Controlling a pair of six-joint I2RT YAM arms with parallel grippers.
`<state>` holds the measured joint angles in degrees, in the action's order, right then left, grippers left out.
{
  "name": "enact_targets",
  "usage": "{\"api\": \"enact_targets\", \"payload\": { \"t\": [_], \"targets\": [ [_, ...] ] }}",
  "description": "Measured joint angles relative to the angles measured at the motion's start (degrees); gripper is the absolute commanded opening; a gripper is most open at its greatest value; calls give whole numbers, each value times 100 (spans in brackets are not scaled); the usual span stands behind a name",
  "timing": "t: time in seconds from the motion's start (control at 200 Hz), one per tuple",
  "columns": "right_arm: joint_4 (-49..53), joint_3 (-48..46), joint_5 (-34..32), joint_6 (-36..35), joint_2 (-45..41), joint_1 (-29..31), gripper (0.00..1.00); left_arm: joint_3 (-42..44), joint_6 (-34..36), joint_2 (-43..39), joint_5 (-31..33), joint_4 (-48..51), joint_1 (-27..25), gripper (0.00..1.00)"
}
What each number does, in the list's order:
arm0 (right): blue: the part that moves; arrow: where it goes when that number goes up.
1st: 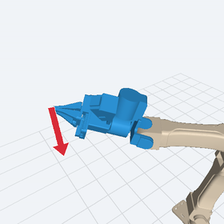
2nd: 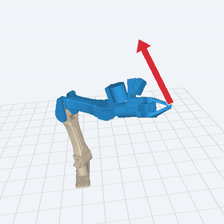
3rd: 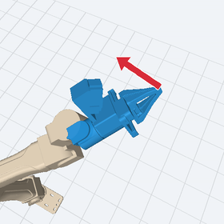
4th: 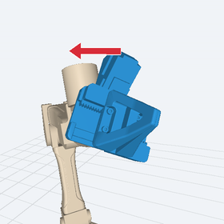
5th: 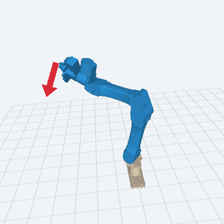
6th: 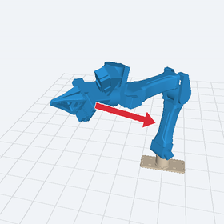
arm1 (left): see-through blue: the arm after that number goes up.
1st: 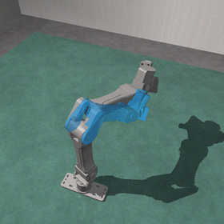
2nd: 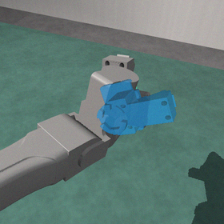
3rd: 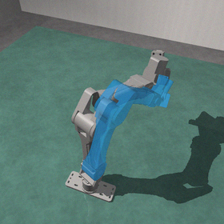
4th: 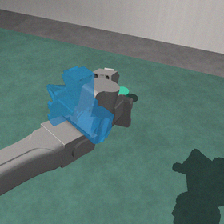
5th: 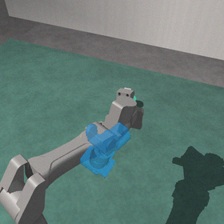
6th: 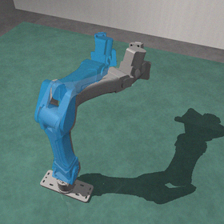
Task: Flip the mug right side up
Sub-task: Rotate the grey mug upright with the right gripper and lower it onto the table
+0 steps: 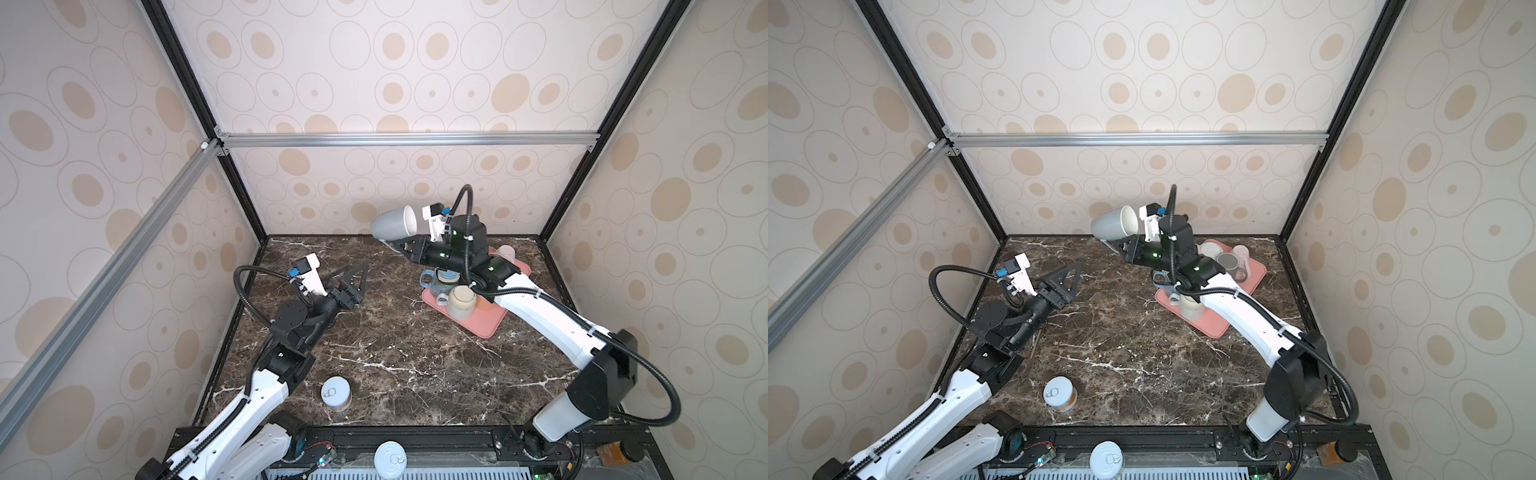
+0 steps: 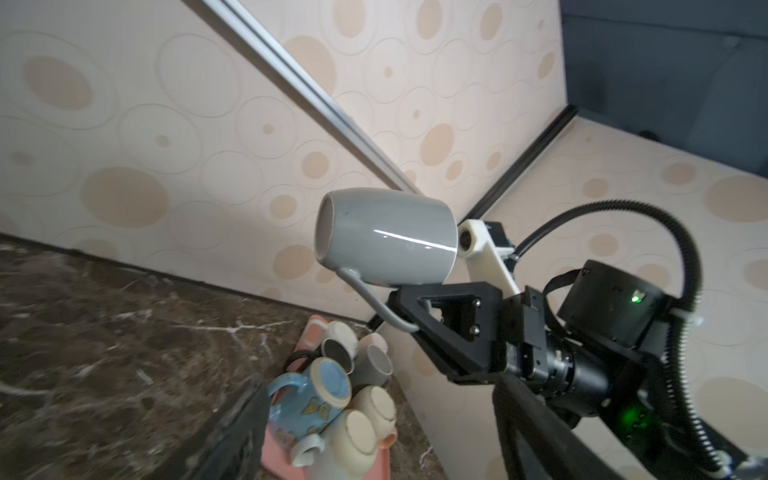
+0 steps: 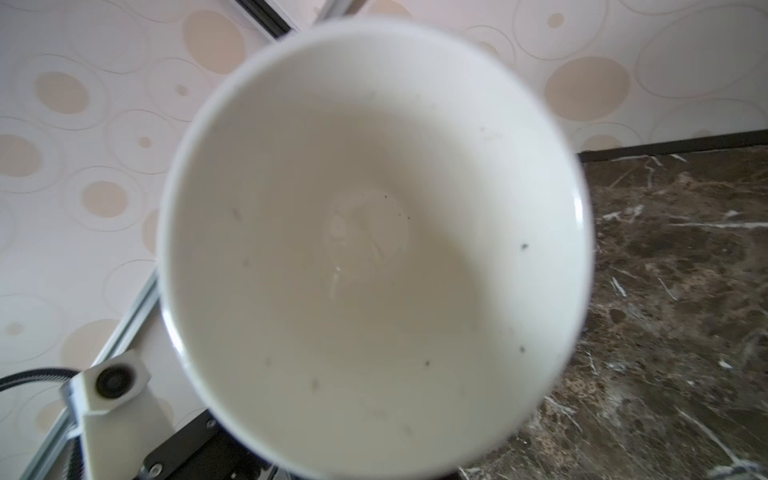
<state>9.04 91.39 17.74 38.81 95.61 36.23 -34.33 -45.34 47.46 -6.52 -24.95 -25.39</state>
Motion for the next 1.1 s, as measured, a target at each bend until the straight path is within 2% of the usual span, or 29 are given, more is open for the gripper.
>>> {"api": "enact_targets", "payload": {
  "t": [0.295,0.42,0.505,0.8,1.015,1.1],
  "targets": [
    [2426,2909,-1565,-957,2446,706,0,-59,1082,-505,1001,2299,205,87],
    [3058,4395,-1867,-1231,3552,909,0,-142,1443,-560,1375,2874,221,88],
    [3178,4944,-1937,-1377,4046,994,0,-188,1703,-612,1694,3187,225,88],
    [3108,5189,-2024,-1641,4774,1032,0,-769,2756,-444,2706,3825,232,89],
    [2833,5219,-1755,-1641,5348,1021,0,-837,3062,-184,2863,3856,232,90],
    [2802,5219,-1709,-1646,5554,1032,4,-837,3117,-122,2870,3856,232,90]
  ]
}}
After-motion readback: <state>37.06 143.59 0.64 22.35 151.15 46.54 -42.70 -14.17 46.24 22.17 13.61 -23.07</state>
